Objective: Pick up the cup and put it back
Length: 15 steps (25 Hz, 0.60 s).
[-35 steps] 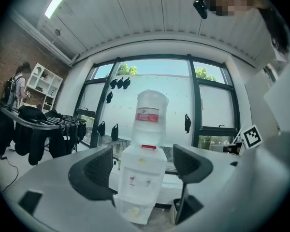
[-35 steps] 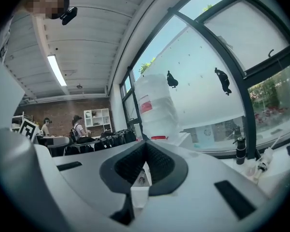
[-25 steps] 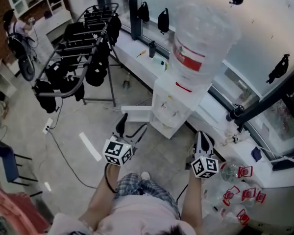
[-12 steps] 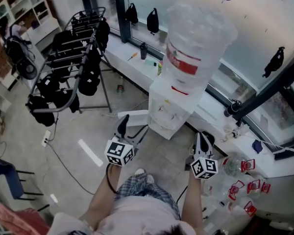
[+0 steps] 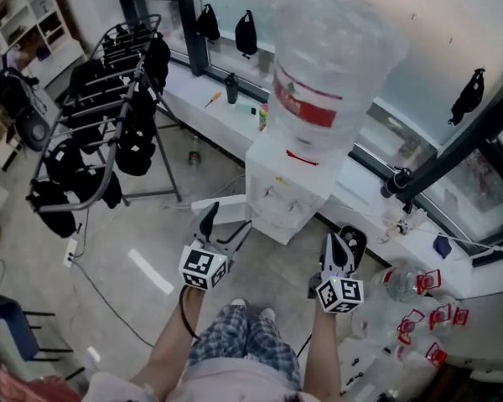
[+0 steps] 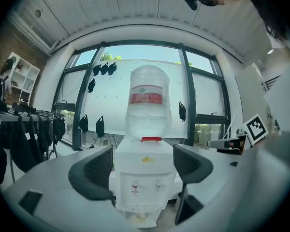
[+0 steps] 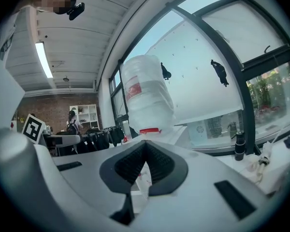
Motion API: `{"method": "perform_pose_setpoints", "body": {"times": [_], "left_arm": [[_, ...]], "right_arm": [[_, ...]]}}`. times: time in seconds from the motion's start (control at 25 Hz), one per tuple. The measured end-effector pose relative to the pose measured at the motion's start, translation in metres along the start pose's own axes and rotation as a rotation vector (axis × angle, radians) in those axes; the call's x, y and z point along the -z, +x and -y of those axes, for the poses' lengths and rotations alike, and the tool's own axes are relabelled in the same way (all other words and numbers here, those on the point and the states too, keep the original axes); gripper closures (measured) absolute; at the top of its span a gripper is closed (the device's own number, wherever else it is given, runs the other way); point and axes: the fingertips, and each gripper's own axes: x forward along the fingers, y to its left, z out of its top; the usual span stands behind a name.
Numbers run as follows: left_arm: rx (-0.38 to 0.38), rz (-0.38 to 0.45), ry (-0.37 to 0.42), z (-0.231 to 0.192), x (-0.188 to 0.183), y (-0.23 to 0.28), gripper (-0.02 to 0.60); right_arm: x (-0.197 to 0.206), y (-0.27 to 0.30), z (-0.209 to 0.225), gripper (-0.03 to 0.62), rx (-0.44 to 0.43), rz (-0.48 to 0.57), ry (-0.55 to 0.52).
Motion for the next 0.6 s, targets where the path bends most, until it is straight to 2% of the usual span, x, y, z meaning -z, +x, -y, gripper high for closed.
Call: {"method": "perform_pose_setpoints", "body": {"times": [0.24, 0.6], "left_arm": [[0.012, -0.014, 0.006, -0.010, 0.074, 0.029, 0.207], [0.063, -0.076, -0.009, -0.023, 0.218, 0.063, 0.207]], "right_arm": [[0.071, 0.016, 0.027, 0.577, -0.003, -0.023, -0.004], [0.213, 0.043, 0.069, 0.577, 0.016, -0.071, 0.006]]}}
